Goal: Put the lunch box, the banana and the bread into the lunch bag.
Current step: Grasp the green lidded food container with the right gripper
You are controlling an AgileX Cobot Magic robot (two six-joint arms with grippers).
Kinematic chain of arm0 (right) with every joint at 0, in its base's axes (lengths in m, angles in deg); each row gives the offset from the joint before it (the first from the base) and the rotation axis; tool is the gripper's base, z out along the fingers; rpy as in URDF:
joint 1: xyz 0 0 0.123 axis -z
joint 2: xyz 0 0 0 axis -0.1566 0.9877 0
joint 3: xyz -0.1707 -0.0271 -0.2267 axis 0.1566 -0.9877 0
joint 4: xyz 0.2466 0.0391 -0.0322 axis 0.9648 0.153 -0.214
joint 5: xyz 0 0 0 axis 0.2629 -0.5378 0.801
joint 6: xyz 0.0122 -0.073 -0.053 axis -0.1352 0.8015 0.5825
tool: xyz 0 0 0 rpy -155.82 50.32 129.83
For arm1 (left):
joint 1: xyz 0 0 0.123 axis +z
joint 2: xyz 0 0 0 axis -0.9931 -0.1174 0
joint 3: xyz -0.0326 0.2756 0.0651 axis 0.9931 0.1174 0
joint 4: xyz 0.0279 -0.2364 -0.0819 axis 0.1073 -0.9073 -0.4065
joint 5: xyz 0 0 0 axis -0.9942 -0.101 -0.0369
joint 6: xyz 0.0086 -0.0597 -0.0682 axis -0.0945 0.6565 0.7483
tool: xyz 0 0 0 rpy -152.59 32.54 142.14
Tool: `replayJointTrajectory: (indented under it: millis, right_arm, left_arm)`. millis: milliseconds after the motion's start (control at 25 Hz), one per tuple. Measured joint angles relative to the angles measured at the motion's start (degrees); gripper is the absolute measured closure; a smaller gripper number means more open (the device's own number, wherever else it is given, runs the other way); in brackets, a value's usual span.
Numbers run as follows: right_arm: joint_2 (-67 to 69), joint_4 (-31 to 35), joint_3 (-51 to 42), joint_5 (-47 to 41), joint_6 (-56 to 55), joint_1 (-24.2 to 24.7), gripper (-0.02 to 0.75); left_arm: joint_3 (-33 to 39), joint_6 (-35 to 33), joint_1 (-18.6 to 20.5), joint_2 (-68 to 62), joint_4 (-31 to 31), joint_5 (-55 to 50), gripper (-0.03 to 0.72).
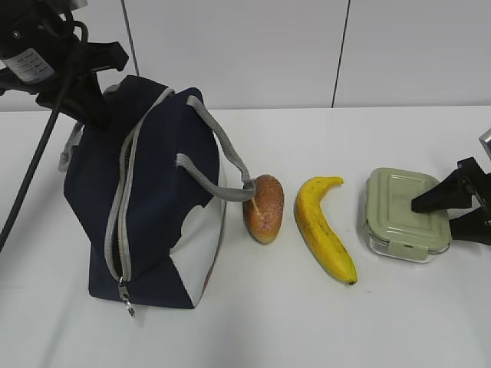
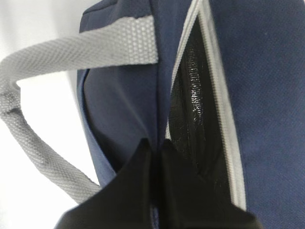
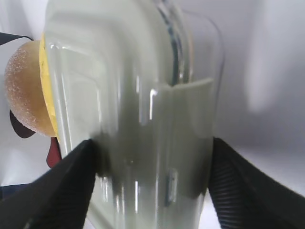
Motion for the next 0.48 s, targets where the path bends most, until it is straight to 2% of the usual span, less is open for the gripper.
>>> replayJointTrajectory:
  millis: [200, 480]
  right_arm:
    - [0.0, 0.6, 0.0, -1.4, 0.0, 0.0, 0.339]
    - [0.1, 0.9, 0.2, -1.7, 0.0, 0.0, 0.347]
  left_arm:
    - [0.0, 0.0, 0.0, 0.0, 0.1, 0.0, 0.687]
    - [0.0, 0.0, 0.0, 0.0, 0.1, 0.0, 0.687]
